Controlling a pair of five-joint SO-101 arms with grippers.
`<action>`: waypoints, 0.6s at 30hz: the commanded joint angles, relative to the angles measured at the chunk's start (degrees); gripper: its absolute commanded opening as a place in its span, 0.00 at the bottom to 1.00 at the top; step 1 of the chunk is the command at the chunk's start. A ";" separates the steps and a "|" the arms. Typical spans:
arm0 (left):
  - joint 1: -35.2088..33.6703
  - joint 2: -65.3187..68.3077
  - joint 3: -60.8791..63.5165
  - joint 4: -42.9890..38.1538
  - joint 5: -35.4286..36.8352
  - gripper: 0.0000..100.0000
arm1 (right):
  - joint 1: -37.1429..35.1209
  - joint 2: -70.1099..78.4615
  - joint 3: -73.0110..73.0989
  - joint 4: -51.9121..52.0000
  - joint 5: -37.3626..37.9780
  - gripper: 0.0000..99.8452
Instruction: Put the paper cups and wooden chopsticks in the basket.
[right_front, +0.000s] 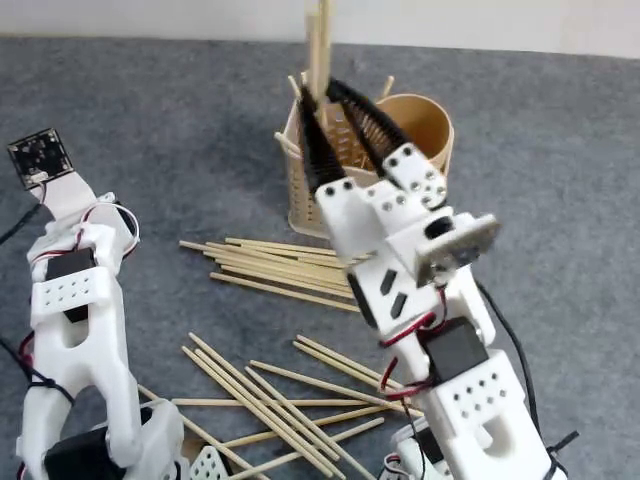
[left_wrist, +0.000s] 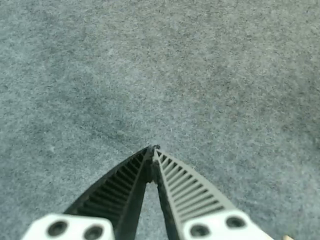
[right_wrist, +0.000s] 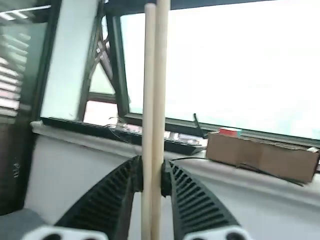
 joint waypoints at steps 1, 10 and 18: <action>-0.22 -1.54 -0.22 -1.05 0.18 0.01 | 3.47 5.85 -2.77 -5.32 0.53 0.01; -0.22 -1.54 -0.22 -1.05 0.18 0.01 | 6.29 19.65 -5.05 -8.40 0.53 0.01; -0.22 -1.54 -0.22 -1.05 0.18 0.01 | 6.20 22.64 -4.62 -7.96 0.44 0.11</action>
